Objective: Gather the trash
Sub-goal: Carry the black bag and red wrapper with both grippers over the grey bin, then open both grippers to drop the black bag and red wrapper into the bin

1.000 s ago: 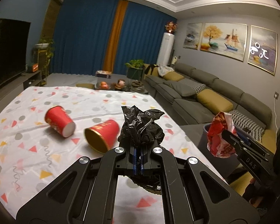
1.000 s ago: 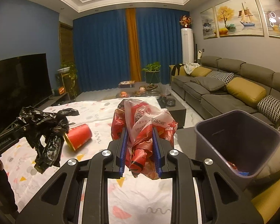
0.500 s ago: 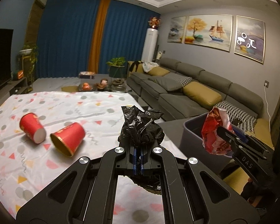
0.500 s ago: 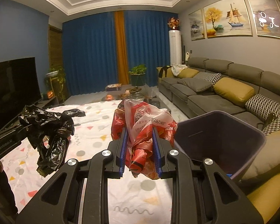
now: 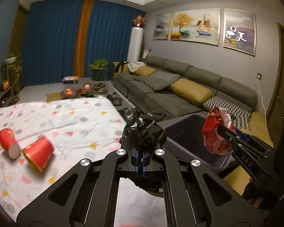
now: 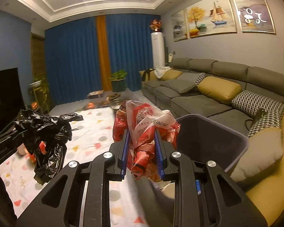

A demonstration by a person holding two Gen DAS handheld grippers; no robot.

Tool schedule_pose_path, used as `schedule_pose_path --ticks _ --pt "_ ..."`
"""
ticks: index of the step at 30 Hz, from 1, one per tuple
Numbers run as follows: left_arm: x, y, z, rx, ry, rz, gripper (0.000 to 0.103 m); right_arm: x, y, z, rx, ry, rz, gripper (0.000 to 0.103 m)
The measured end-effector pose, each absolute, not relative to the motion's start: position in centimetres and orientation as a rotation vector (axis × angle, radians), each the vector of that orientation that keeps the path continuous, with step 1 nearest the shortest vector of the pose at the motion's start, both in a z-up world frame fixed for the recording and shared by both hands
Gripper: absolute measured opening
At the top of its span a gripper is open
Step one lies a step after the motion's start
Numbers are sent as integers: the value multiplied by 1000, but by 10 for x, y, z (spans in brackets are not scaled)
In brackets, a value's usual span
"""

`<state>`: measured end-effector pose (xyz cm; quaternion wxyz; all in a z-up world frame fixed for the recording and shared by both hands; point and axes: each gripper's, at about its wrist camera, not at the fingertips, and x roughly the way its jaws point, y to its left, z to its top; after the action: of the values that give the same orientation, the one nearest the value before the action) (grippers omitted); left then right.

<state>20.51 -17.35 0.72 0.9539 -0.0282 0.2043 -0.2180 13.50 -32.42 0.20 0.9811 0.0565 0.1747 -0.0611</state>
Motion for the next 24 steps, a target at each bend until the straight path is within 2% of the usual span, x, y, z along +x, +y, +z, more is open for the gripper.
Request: schedule_pose_path --ticks 11,24 --pt "230 -244 9 -31 415 -540 1 141 -366 0 123 345 -239 27" --pt "254 -286 1 2 435 -608 2 150 -396 -7 146 355 -288 31"
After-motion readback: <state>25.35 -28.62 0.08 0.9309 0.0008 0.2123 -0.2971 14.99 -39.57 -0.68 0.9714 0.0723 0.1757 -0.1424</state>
